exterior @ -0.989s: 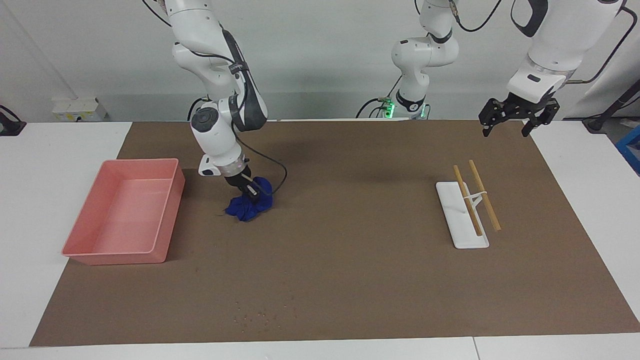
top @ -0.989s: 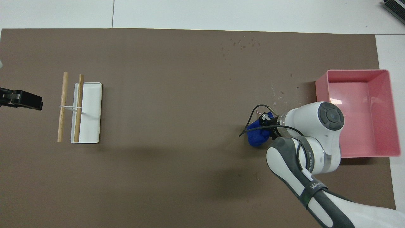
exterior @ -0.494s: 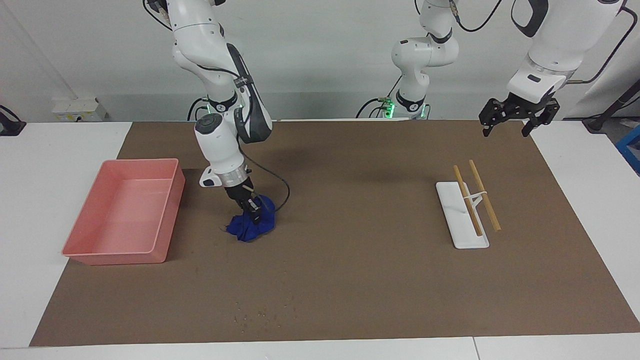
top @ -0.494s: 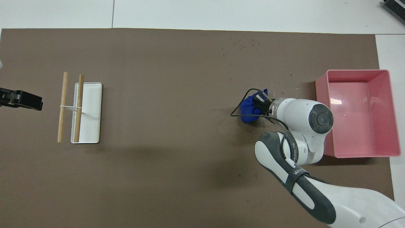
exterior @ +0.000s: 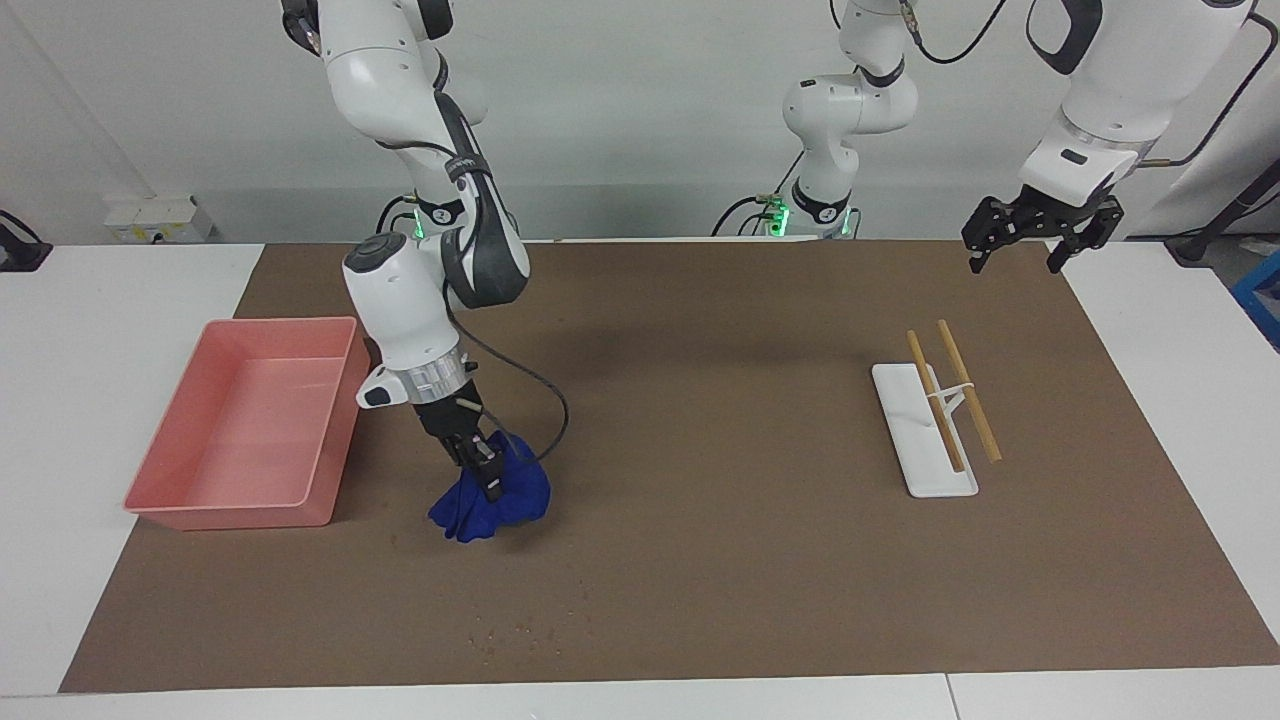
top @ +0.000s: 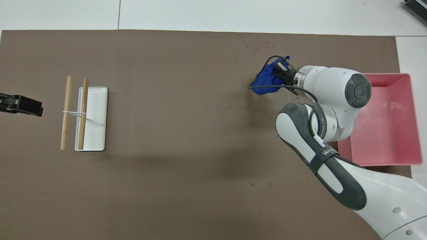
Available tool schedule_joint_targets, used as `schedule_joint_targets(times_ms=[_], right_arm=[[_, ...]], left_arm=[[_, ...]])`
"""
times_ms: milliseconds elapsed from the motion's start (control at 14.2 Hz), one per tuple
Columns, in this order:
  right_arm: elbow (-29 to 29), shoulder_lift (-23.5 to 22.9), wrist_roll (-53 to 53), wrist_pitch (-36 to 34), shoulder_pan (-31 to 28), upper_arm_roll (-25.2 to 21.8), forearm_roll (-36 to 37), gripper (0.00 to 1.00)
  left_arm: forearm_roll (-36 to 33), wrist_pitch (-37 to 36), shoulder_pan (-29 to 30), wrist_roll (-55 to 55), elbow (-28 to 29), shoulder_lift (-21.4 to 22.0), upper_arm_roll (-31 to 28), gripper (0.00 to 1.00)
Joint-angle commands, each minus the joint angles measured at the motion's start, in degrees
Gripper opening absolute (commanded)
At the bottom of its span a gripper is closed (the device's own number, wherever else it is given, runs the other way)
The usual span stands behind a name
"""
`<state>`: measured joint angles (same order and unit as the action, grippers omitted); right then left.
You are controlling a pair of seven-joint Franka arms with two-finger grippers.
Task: Wipe water with towel using both arms
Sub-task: 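Wipe the water droplets with the towel in the right gripper, then carry the towel with the right gripper over the pink bin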
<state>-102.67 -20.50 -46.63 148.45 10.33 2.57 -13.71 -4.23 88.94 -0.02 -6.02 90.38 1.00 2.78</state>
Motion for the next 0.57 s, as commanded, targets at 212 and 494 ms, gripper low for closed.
schedule_joint_targets(times_ms=[212,494], right_arm=[[6.87,6.33,1.97,-20.01,-4.07,0.24,3.77,0.0],[3.63,13.54,17.84,-30.48,-11.45,0.42,3.77,0.0]], left_arm=[[0.27,-1.05,-2.71,2.5,-0.2,0.59,-1.29,1.0],[0.27,-0.96,-2.53,2.15,0.23,1.02,-1.2,1.0]])
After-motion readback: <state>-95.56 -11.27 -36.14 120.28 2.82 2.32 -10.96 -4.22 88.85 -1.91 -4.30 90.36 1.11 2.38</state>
